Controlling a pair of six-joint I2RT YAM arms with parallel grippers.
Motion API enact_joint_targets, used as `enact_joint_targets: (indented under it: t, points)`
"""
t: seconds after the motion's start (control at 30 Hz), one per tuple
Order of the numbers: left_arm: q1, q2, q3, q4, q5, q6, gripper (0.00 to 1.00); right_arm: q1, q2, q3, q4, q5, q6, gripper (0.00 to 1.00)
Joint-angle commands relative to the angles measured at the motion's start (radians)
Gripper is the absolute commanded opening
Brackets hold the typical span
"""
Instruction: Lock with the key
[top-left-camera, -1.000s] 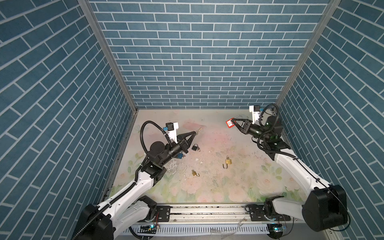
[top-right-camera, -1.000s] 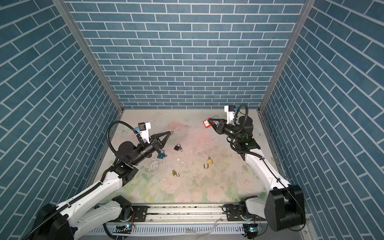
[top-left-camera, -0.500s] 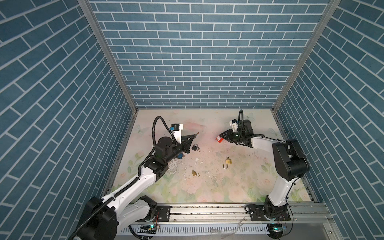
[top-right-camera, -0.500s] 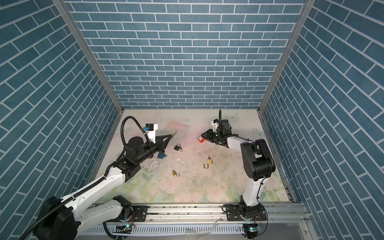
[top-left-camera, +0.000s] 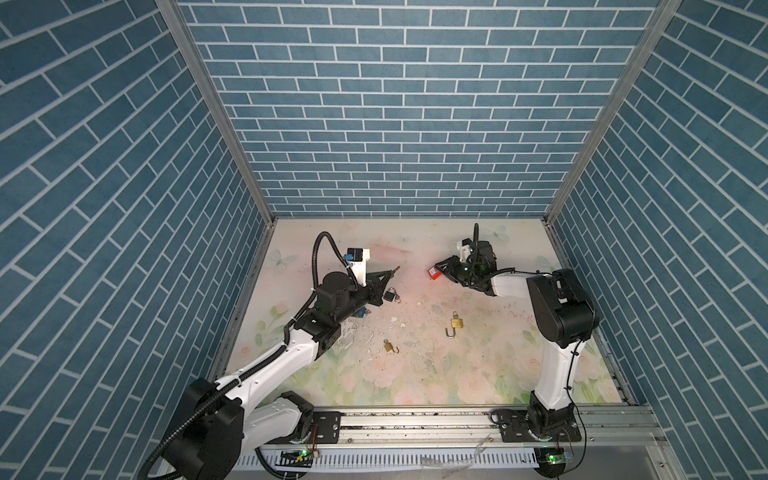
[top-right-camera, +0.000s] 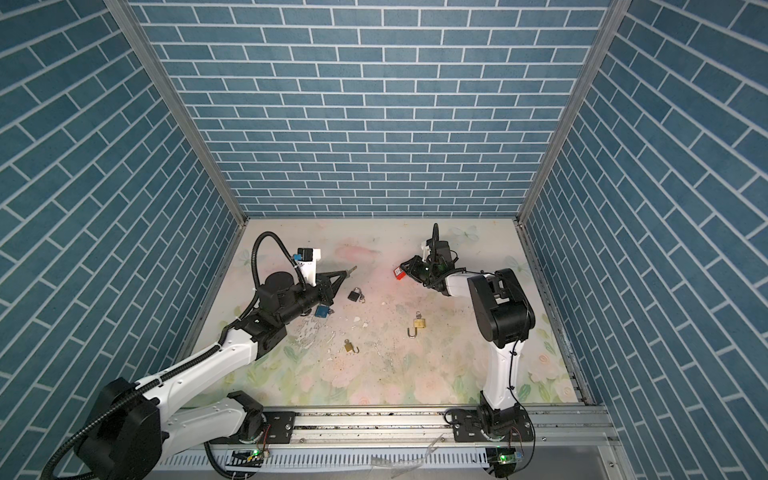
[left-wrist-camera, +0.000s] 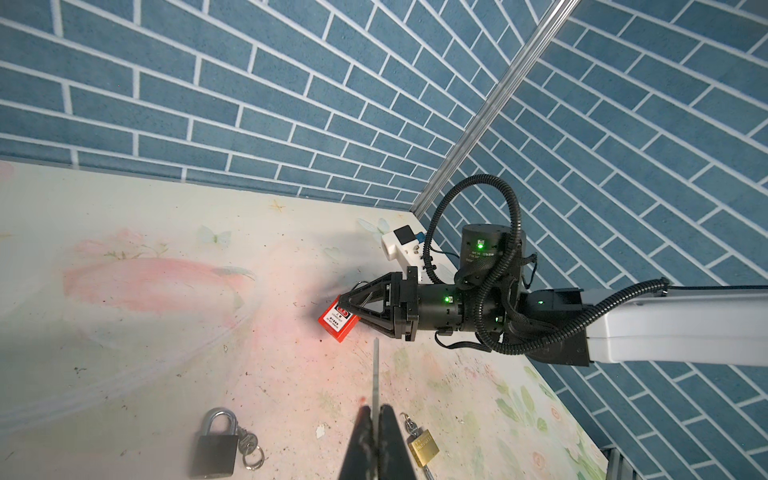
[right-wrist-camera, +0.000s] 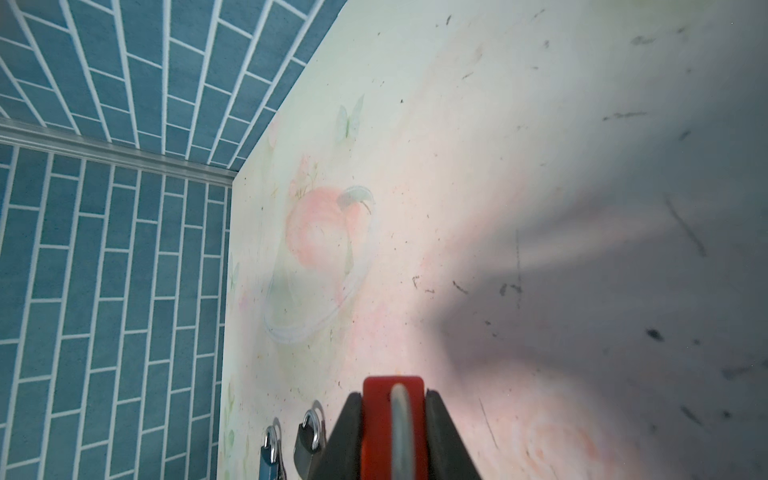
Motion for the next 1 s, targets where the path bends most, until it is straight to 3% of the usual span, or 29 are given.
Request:
enact_joint_targets:
  t: [0.0,0.37,0.67,0.97]
  points:
    - [0.007,-0.004,0.016,0.04,0.0,-0.009,0.0,0.017,0.016,-0.024,0.088,0.067,0.074,0.0]
    - [0.008,-0.045,-0.008,0.032,-0.052,-0.063,0.0,0.047,0.018,-0.07,0.152,0.136,0.135,0.29]
    - [0.006,-0.081,-0.018,-0.002,-0.103,-0.103,0.0,0.049,-0.071,-0.106,0.035,0.259,0.123,0.49]
    - [-0.033,-0.006,0.009,-0.026,-0.236,-0.199,0.0,0.043,-0.275,-0.172,-0.12,0.402,0.077,0.57]
